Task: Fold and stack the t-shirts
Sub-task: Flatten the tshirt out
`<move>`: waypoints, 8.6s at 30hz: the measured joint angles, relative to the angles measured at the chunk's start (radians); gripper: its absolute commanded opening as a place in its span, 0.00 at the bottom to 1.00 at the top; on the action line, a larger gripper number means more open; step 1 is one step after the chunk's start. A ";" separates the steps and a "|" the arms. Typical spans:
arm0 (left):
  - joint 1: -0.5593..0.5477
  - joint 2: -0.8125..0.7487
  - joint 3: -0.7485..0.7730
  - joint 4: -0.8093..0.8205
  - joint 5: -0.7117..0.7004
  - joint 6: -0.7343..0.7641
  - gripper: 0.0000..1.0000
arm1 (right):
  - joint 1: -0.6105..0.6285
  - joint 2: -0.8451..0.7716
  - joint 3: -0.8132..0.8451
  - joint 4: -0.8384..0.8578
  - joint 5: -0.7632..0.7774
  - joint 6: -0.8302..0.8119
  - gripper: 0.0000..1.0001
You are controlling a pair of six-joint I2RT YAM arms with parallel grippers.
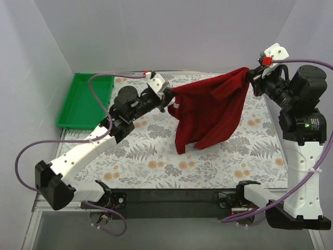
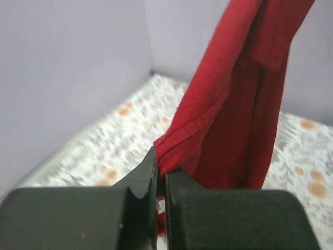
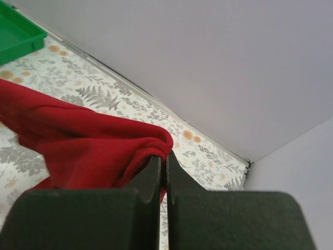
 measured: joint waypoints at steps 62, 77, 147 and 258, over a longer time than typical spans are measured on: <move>0.536 -0.089 -0.520 -0.217 -0.394 -0.634 0.00 | 0.241 0.895 0.015 0.290 -0.014 0.015 0.82; 0.544 -0.108 -0.466 -0.215 -0.240 -0.587 0.00 | 0.232 0.571 -0.543 0.098 -0.125 -0.416 0.59; 0.544 -0.211 -0.478 -0.322 -0.079 -0.518 0.21 | 0.056 0.972 -0.055 0.254 0.144 -0.212 0.01; 0.337 0.670 0.267 -0.179 0.053 -0.045 0.33 | -0.066 1.022 -0.020 0.322 0.113 -0.084 0.01</move>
